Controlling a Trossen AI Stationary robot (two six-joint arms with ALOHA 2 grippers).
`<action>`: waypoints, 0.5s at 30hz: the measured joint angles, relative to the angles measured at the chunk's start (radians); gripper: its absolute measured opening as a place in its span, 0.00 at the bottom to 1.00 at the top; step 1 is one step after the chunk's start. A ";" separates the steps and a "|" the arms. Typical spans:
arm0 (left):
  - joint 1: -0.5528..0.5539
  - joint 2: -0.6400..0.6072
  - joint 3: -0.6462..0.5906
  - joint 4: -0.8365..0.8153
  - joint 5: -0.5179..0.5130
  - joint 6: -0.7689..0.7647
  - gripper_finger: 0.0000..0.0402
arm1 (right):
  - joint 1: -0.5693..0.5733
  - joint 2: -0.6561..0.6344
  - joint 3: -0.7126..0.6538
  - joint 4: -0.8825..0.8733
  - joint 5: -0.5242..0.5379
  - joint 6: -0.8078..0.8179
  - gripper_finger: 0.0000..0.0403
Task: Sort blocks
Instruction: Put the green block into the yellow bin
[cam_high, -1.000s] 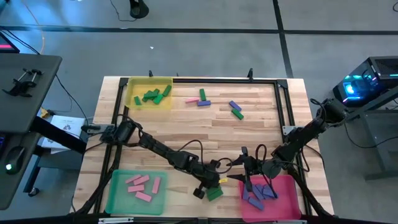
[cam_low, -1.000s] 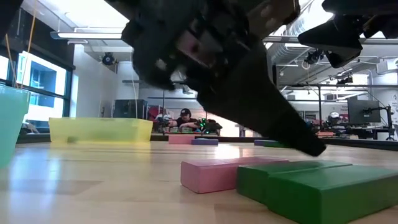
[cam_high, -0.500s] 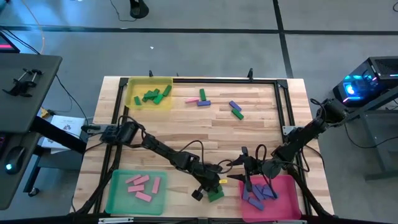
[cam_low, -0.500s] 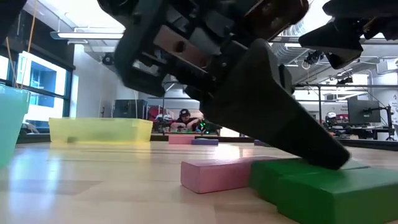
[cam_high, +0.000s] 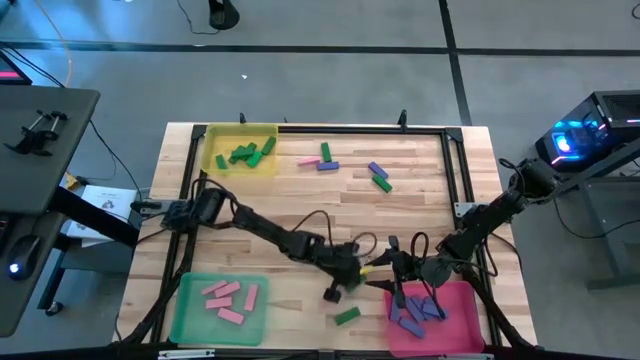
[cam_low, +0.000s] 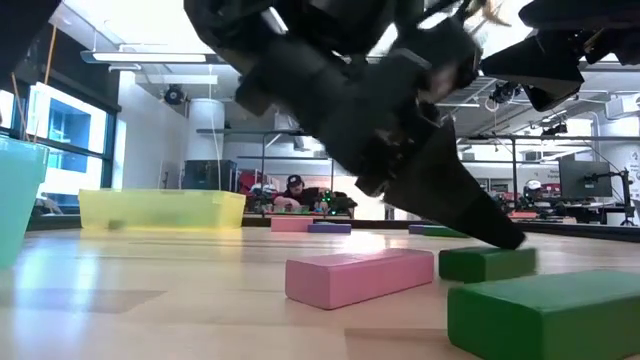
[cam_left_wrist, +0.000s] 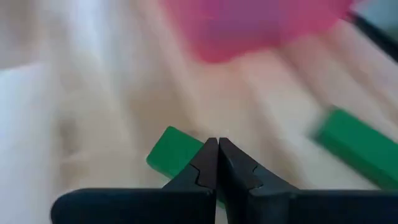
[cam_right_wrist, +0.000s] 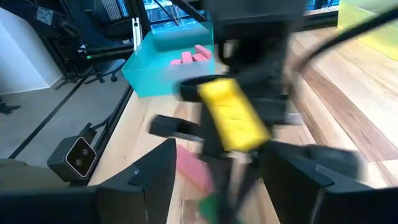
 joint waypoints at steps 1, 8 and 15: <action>0.013 0.000 0.000 -0.001 -0.019 -0.037 0.00 | 0.000 0.000 0.000 0.000 0.000 0.000 0.52; 0.077 -0.005 0.003 -0.132 -0.145 -0.298 0.00 | 0.000 0.000 0.000 0.000 0.000 0.003 0.52; 0.027 -0.078 -0.002 -0.301 -0.356 -0.350 0.00 | 0.001 0.000 0.000 -0.051 0.000 0.051 0.52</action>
